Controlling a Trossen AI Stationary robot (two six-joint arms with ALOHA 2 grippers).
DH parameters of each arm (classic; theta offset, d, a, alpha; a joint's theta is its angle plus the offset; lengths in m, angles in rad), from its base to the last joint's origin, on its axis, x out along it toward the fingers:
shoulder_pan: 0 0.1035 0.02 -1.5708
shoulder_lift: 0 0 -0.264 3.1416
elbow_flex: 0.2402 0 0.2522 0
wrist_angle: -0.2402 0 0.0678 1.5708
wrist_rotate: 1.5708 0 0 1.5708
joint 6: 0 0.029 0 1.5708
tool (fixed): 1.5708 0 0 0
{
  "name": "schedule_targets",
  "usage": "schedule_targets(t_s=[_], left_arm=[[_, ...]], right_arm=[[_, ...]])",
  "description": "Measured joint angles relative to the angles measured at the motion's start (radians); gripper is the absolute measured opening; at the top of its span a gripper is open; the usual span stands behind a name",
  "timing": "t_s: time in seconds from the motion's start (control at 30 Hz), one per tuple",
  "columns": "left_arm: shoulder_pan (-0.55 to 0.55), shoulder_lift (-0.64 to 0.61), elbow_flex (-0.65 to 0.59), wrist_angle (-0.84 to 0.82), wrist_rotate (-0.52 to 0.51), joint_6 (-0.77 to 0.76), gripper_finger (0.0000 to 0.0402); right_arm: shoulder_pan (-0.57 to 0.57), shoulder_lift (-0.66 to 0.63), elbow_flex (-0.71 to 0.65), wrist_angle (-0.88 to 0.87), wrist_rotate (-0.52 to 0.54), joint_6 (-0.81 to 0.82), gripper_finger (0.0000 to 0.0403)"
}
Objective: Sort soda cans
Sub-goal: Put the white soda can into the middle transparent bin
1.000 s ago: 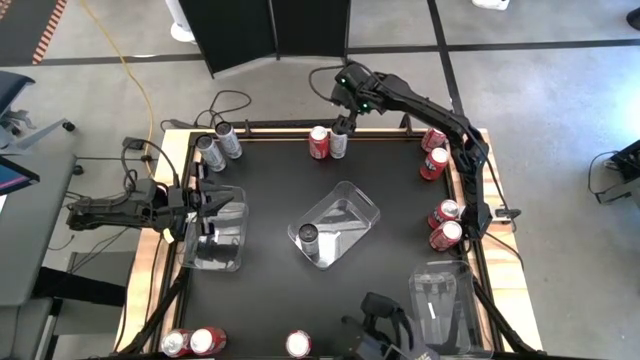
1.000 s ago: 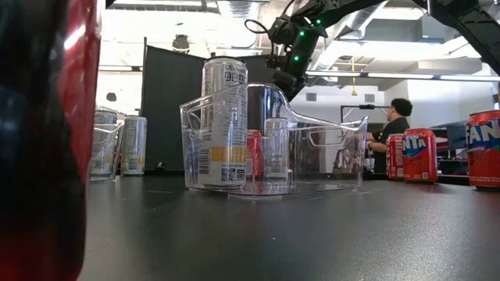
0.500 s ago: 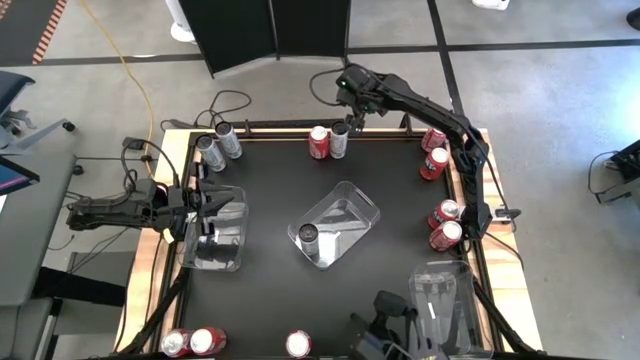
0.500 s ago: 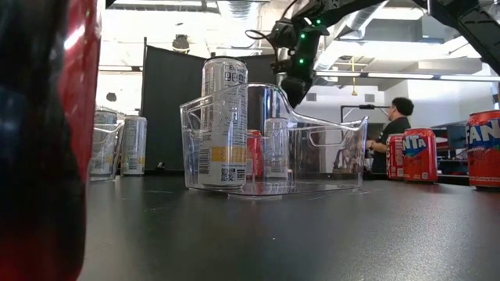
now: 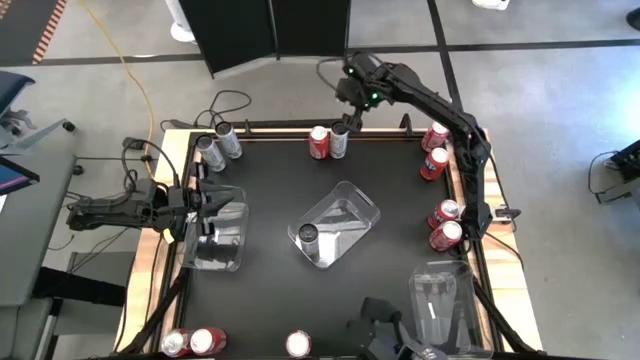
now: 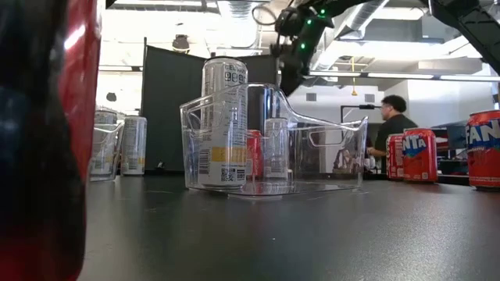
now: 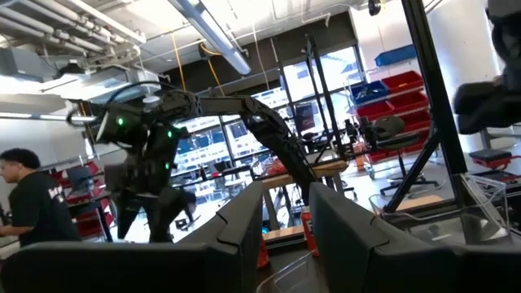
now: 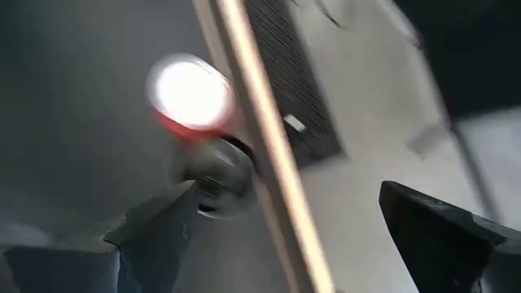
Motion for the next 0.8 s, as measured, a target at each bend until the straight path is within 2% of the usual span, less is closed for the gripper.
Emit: schedule_targets(t_s=[0.1,0.33,0.47,0.8], left_arm=[[0.0,0.0,0.0,0.0,0.0,0.0,0.01],[0.0,0.0,0.0,0.0,0.0,0.004,0.01],[0.0,0.0,0.0,0.0,0.0,0.004,0.01],[0.0,0.0,0.0,0.0,0.0,0.004,0.01]], right_arm=[[0.001,-0.002,0.01,-0.021,-0.105,-0.022,0.0399],[0.015,0.01,-0.058,-0.014,-0.113,-0.057,0.04],[0.012,0.009,-0.102,0.068,-0.106,-0.06,0.04],[0.006,0.011,-0.179,0.126,-0.107,-0.041,0.04]])
